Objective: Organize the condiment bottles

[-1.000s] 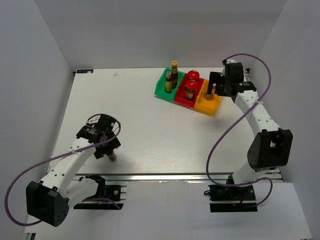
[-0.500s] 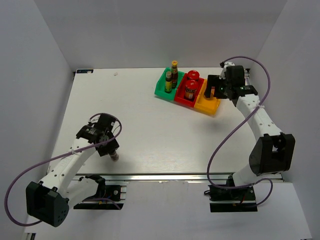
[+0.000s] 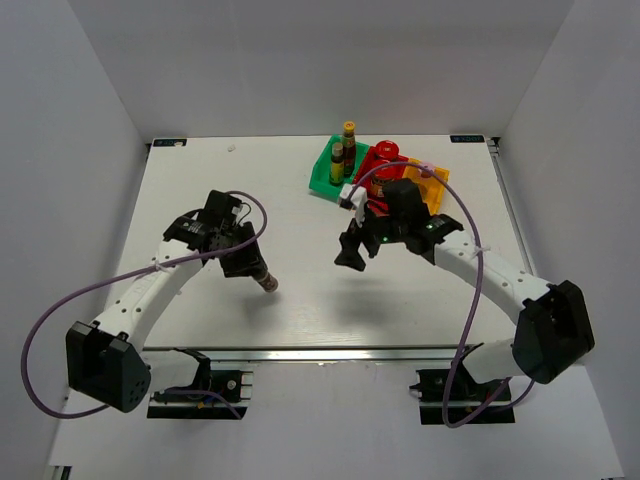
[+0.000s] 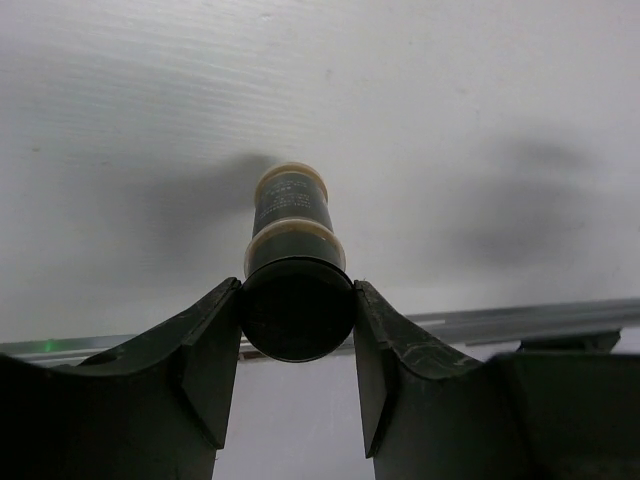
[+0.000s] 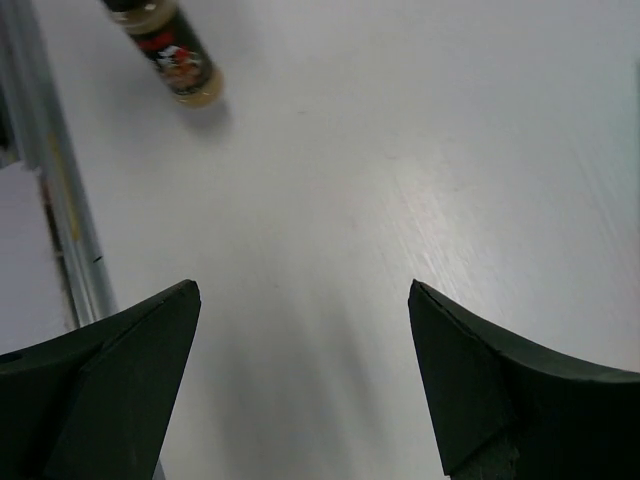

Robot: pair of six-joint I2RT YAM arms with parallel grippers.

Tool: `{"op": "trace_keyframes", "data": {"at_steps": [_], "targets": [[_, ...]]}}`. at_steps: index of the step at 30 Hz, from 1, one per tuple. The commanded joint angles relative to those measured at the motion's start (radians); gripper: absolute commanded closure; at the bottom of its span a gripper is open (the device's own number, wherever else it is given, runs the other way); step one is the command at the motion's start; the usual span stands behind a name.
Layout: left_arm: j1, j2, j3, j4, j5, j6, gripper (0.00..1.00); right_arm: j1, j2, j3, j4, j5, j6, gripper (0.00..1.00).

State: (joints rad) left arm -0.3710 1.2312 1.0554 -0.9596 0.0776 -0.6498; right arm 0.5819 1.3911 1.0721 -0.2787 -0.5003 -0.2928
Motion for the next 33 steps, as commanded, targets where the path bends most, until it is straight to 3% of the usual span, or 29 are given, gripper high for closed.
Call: {"op": "trace_keyframes", "data": {"at_steps": [1,7,15,26,33], "targets": [[-0.023,-0.003,0.048,0.03,0.168,0.081,0.94,0.048,-0.03,-0.04,0.123,-0.188,-0.086,0.11],[-0.074,-0.001,0.063,0.12,0.312,0.118,0.94,0.151,-0.014,-0.13,0.415,-0.336,0.01,0.11],[-0.124,0.013,0.095,0.167,0.303,0.11,0.95,0.214,0.081,-0.158,0.686,-0.293,0.153,0.11],[-0.137,0.025,0.098,0.194,0.304,0.11,0.95,0.234,0.178,-0.092,0.609,-0.251,0.138,0.15],[-0.154,0.048,0.103,0.194,0.298,0.113,0.94,0.243,0.21,-0.077,0.651,-0.248,0.17,0.19]]}}
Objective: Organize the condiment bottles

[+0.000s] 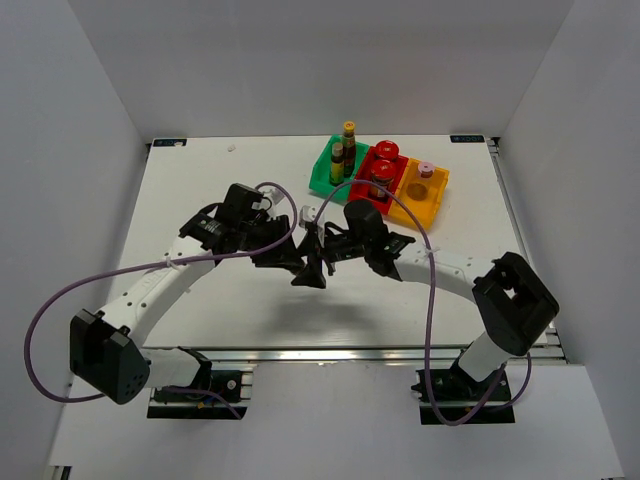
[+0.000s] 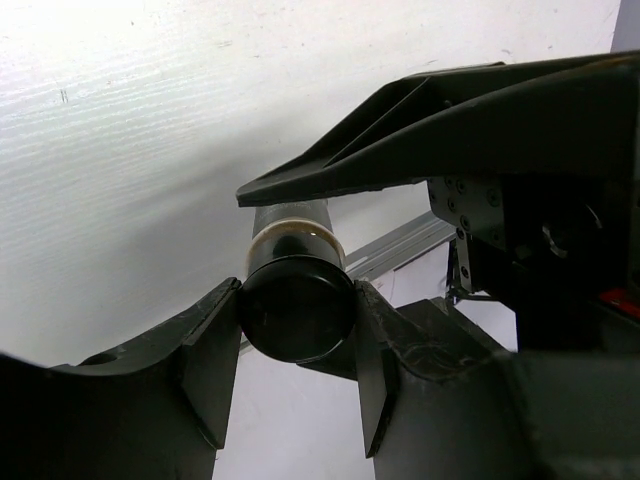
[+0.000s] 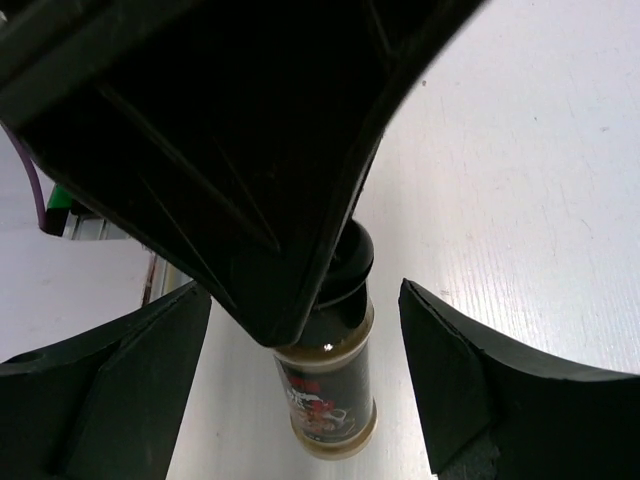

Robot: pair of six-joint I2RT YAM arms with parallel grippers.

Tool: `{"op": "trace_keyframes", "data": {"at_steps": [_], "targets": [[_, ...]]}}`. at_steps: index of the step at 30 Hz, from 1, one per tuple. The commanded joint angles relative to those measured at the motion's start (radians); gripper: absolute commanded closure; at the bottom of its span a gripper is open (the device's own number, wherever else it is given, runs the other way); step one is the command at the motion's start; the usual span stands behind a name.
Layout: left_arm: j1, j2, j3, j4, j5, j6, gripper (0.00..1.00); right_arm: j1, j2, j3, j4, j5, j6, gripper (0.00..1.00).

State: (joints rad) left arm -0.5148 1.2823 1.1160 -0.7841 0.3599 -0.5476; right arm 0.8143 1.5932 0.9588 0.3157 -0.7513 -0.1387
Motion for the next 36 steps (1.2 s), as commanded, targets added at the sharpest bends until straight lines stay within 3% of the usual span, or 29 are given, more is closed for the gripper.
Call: {"op": "trace_keyframes", "data": {"at_steps": [1,4,17,25,31,34,35,36], "targets": [[-0.011,-0.001,0.041,0.017,0.016,0.011,0.94,0.013,0.01,0.04,0.059,0.003,0.013,0.2],[-0.013,-0.005,0.045,0.023,0.013,0.006,0.94,0.013,0.022,0.054,0.031,0.027,0.004,0.29],[-0.013,-0.011,0.07,-0.006,-0.041,0.005,0.94,0.013,0.056,0.06,-0.012,0.07,-0.013,0.34],[-0.013,-0.009,0.048,-0.007,-0.053,0.008,0.94,0.011,0.039,0.043,0.025,0.113,0.011,0.28],[-0.013,-0.015,0.054,-0.017,-0.065,0.017,0.95,0.011,0.034,0.021,0.101,0.081,0.039,0.43],[-0.013,-0.024,0.054,-0.014,-0.059,0.017,0.95,0.011,0.031,0.014,0.135,0.064,0.057,0.66],[-0.013,-0.026,0.056,-0.012,-0.059,0.017,0.94,0.011,0.03,0.011,0.143,0.066,0.057,0.67],[-0.013,-0.031,0.056,-0.009,-0.061,0.017,0.83,0.011,0.031,0.011,0.148,0.069,0.068,0.69]]}}
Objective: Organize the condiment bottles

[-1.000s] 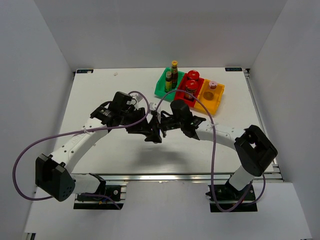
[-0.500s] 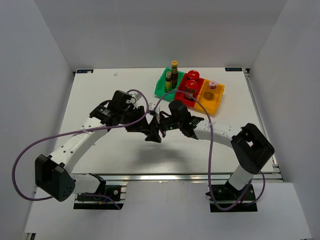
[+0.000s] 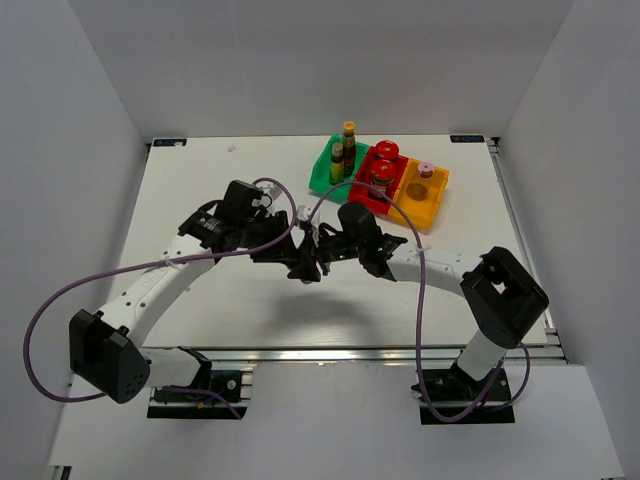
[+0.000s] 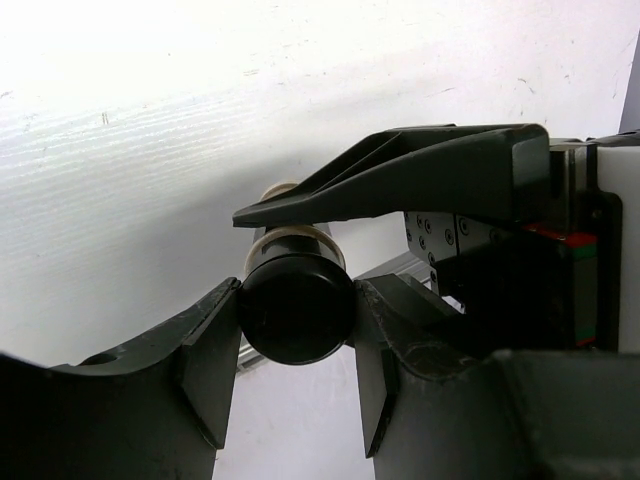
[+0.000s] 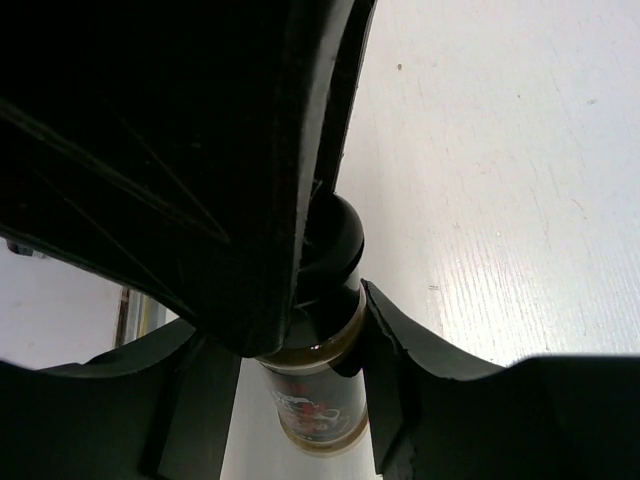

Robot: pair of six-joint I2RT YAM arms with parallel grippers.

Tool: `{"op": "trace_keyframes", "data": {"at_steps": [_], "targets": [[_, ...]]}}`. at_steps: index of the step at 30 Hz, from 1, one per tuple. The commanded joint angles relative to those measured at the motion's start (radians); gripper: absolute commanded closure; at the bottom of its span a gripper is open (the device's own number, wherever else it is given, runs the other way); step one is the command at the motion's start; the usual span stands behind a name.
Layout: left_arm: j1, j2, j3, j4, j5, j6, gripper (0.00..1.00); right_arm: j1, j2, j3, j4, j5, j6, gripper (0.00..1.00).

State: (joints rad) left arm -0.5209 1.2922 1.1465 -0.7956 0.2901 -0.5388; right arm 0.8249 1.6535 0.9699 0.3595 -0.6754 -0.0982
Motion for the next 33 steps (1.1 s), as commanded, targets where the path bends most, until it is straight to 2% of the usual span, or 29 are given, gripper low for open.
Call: {"op": "trace_keyframes", "data": {"at_steps": [1,3,5,6,7,8,9,12,14,16,19,21,23,30,33], "targets": [[-0.007,-0.044,0.025,0.006,0.009,0.008,0.77,0.0,-0.029,0.0,0.104,-0.001,0.032,0.69],[-0.007,-0.057,0.022,0.015,0.007,0.005,0.72,0.0,-0.031,-0.008,0.114,0.028,0.041,0.72],[-0.007,-0.076,0.024,0.027,-0.014,0.01,0.5,0.0,-0.041,-0.034,0.142,0.055,0.058,0.74],[-0.007,-0.083,0.021,0.036,-0.035,0.008,0.43,-0.001,-0.047,-0.043,0.151,0.068,0.064,0.74],[-0.007,-0.091,0.016,0.044,-0.052,0.0,0.26,-0.001,-0.054,-0.052,0.159,0.085,0.071,0.75],[-0.007,-0.105,0.01,0.053,-0.068,-0.004,0.17,-0.003,-0.069,-0.06,0.159,0.115,0.072,0.76],[-0.007,-0.114,0.009,0.062,-0.083,-0.009,0.02,-0.012,-0.078,-0.065,0.153,0.126,0.074,0.76],[-0.007,-0.143,0.006,0.122,-0.178,-0.026,0.02,-0.058,-0.118,-0.088,0.144,0.146,0.091,0.78],[-0.005,-0.16,-0.025,0.16,-0.351,-0.064,0.02,-0.105,-0.15,-0.134,0.173,0.16,0.127,0.79],[0.004,-0.179,-0.053,0.231,-0.454,-0.105,0.02,-0.145,-0.17,-0.177,0.208,0.194,0.182,0.79],[0.05,-0.177,-0.093,0.335,-0.488,-0.148,0.02,-0.225,-0.202,-0.233,0.297,0.247,0.262,0.8],[0.07,-0.162,-0.097,0.361,-0.575,-0.171,0.02,-0.274,-0.218,-0.24,0.328,0.338,0.302,0.78],[0.076,-0.162,-0.114,0.398,-0.649,-0.162,0.02,-0.315,-0.241,-0.188,0.268,0.424,0.276,0.78],[0.117,-0.146,-0.137,0.486,-0.634,-0.118,0.02,-0.437,-0.319,-0.063,0.067,0.439,0.083,0.77],[0.136,-0.149,-0.171,0.53,-0.588,-0.112,0.02,-0.547,-0.334,-0.062,0.07,0.331,0.057,0.78]]}}
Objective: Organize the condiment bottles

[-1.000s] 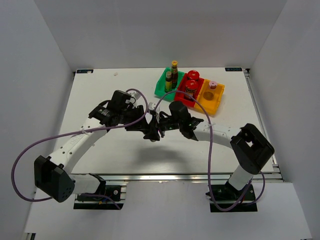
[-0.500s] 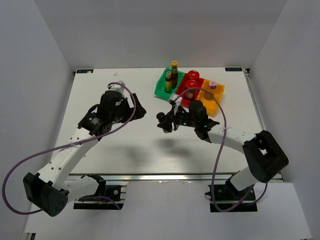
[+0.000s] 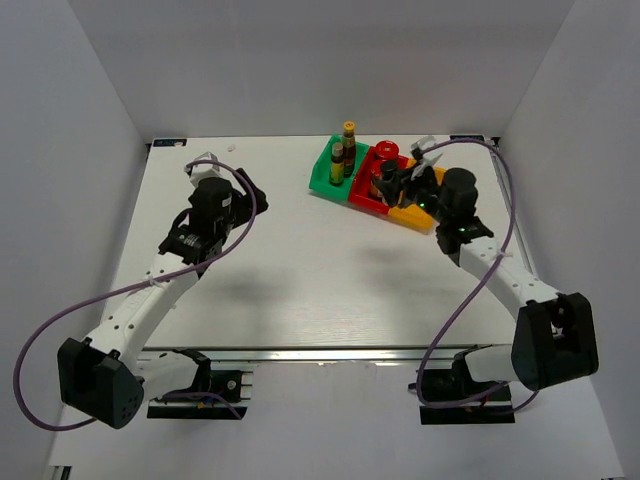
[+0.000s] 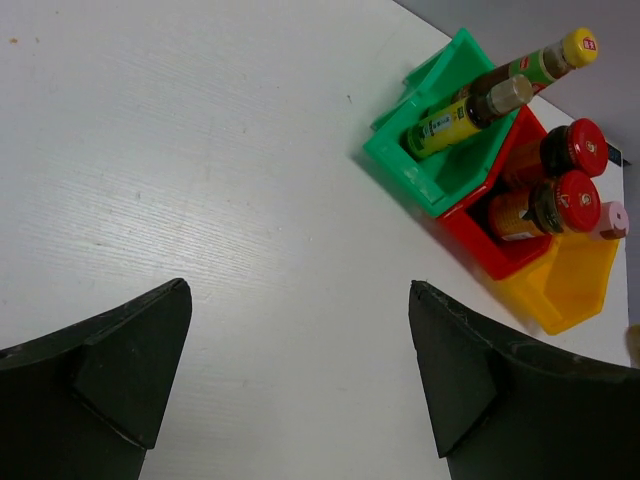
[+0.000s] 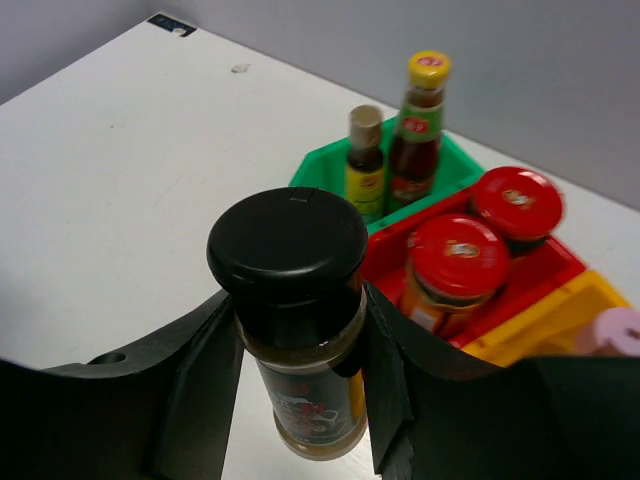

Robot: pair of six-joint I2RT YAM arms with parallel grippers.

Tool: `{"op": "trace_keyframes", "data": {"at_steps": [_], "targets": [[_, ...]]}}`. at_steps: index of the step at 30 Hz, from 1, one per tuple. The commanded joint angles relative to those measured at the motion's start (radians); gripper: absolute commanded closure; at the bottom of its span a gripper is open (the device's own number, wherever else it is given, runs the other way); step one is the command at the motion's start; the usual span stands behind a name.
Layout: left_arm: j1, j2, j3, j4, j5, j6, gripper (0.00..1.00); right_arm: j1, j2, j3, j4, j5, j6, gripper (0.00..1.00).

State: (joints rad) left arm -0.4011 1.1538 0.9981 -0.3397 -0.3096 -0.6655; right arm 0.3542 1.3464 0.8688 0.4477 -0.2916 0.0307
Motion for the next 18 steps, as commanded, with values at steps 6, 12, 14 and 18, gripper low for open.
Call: {"op": "trace_keyframes", "data": {"at_steps": [6,12,14,18], "targets": [[0.036,0.021,-0.019,0.079,0.033,0.02,0.02,-0.34,0.087,0.12,-0.036,-0.506,-0.15,0.73],[0.045,0.061,-0.015,0.088,0.033,0.017,0.02,-0.416,0.245,0.185,0.025,-0.519,-0.186,0.75],[0.048,0.073,-0.007,0.079,0.018,0.015,0.02,-0.423,0.286,0.209,0.037,-0.5,-0.187,0.75],[0.051,0.089,-0.007,0.082,-0.003,0.017,0.02,-0.439,0.399,0.233,0.094,-0.521,-0.166,0.76]]}}
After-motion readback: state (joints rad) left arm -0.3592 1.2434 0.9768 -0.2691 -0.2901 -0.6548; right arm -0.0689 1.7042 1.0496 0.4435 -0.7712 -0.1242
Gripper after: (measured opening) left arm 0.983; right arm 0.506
